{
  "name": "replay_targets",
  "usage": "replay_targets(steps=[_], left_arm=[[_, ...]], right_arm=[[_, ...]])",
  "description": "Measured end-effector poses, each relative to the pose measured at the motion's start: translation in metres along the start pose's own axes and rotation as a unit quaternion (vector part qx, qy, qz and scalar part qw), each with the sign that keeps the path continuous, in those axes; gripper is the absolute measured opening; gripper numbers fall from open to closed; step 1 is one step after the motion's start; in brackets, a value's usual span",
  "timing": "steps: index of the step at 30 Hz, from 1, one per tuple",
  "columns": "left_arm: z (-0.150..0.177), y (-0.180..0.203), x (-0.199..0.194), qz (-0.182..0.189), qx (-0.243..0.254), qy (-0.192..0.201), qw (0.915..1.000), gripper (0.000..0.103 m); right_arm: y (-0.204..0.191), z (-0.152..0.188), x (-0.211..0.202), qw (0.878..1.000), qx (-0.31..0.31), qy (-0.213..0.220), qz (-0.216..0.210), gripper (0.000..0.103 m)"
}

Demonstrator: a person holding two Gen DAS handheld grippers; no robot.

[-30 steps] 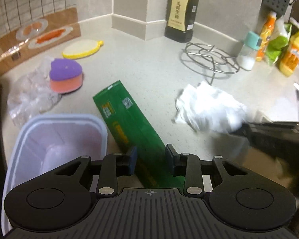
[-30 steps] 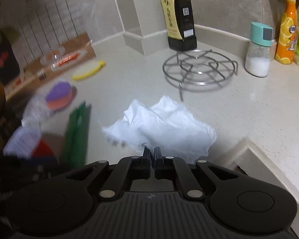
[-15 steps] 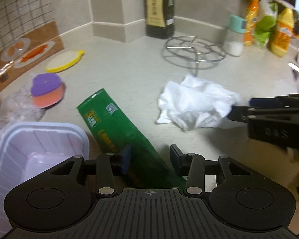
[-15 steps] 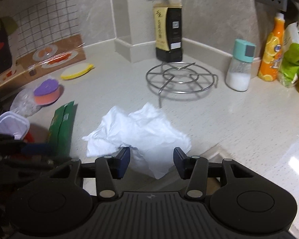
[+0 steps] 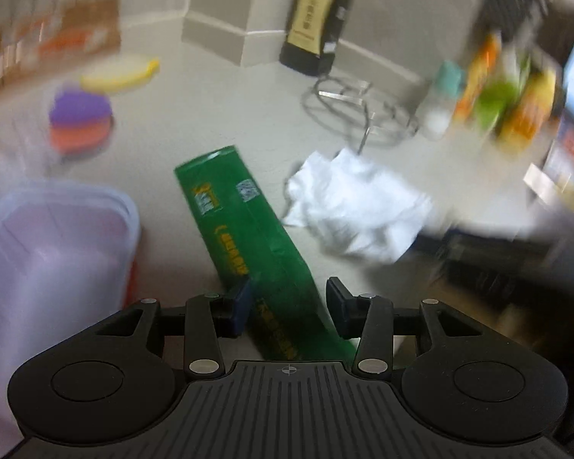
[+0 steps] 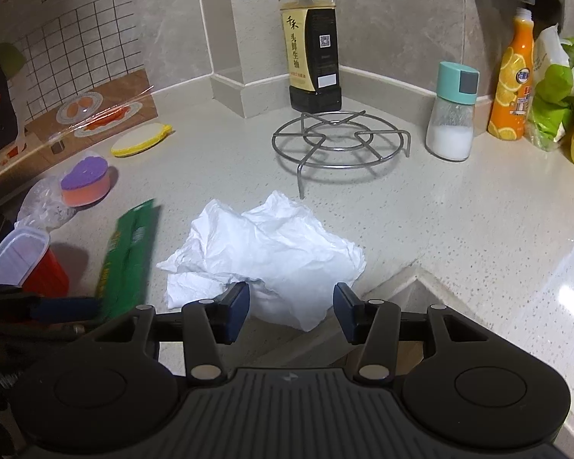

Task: Collect trash
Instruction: 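Close the left gripper on the green snack bag and lift it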

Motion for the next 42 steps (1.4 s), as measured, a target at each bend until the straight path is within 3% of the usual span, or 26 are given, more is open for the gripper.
replay_targets(steps=[2,6,14,19,23,27,32,36,42], left_arm=[[-0.003,-0.011,0.001,0.010,-0.063,0.004,0.9980,0.046],[-0.010,-0.020,0.008,-0.019,-0.098,0.007,0.9950,0.045],[-0.018,0.009,0.038,-0.076,0.021,-0.011,0.9968,0.044],[-0.014,0.014,0.038,-0.086,0.051,-0.010,0.9949,0.044],[-0.011,0.017,0.035,-0.086,0.076,-0.003,0.9934,0.045],[-0.007,0.021,0.033,-0.056,0.096,0.002,0.9938,0.045],[-0.014,0.015,0.017,-0.009,0.043,0.017,0.9989,0.044],[-0.007,0.023,0.020,-0.017,0.066,-0.012,0.9976,0.044],[0.007,0.036,0.024,-0.055,0.131,-0.011,0.9898,0.051]], right_arm=[[-0.001,0.001,-0.003,1.000,-0.004,0.002,0.002,0.049],[0.003,0.003,-0.011,1.000,-0.004,0.011,0.007,0.049],[0.016,0.011,-0.024,1.000,-0.013,0.013,0.014,0.051],[0.026,0.015,-0.028,0.999,-0.022,0.017,0.026,0.055],[0.029,0.016,-0.025,0.999,-0.020,0.019,0.028,0.055],[0.029,0.014,-0.021,0.999,-0.024,0.019,0.029,0.055],[0.031,0.015,-0.019,0.999,-0.013,0.017,0.031,0.055],[0.034,0.019,-0.021,0.999,-0.004,0.015,0.030,0.055],[0.043,0.027,-0.024,0.999,0.016,0.010,0.032,0.056]])
Point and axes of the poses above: each gripper's, at about its wrist camera, not at the fingertips, and x roughly the way its jaws point, y to its right, z to its underside, the point moved 3 cm from there along x, roughly the way its jaws point, and after that the axes turned 11 degrees about y, right-handed, at the moved point
